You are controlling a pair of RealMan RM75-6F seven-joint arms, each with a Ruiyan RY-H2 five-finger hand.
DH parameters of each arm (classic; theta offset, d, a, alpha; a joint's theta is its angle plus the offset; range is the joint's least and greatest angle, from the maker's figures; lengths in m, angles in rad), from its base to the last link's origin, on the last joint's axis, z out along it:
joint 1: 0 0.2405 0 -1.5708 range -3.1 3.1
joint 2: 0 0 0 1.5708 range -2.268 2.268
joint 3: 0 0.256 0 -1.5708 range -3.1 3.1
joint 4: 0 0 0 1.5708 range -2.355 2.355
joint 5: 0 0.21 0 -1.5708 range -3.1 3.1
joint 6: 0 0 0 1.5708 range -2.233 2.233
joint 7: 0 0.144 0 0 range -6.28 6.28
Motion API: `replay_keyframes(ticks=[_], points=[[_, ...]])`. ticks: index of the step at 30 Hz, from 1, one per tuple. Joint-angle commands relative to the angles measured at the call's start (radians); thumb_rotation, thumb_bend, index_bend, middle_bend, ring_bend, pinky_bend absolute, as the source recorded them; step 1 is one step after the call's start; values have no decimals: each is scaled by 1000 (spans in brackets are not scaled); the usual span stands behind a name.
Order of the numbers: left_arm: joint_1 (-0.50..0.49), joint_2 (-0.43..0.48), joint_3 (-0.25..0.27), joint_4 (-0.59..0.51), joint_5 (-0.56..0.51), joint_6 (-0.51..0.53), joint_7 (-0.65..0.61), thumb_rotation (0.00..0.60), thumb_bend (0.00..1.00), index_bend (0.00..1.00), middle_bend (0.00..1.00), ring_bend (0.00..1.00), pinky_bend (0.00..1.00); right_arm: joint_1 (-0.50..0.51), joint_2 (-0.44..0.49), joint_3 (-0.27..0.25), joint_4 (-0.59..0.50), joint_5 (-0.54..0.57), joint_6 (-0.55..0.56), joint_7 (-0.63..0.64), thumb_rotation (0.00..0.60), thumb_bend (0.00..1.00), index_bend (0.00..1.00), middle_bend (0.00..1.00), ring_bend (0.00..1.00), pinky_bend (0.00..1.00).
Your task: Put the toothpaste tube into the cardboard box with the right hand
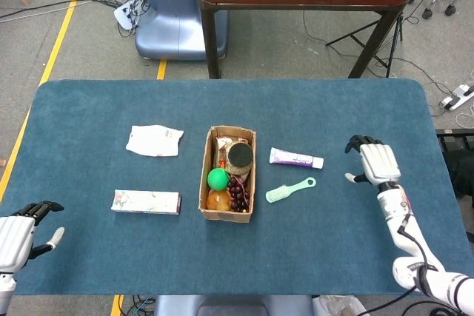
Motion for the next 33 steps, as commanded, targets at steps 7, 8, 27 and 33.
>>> replay_keyframes(ticks=[7,8,27,33], points=[[9,14,-2,-11,9,21,-17,600,282,378,405,398,574,125,-107,18,117,161,-128,-104,600,48,409,256,214,307],[10,16,-2,-12,11,24,-20,600,282,378,405,398,574,138,-120,17,134,177,-138,-113,600,51,409,259,215,307],[22,37,-6,-25,15,44,-45,600,282,378,405,398,574,274,-258,-9,295,324,-215,-204,600,26,371,244,195,307],[27,41,-6,-30,19,52,-47,600,282,379,405,401,574,315,-287,-16,325,401,-221,-265,600,48,371,280,200,307]])
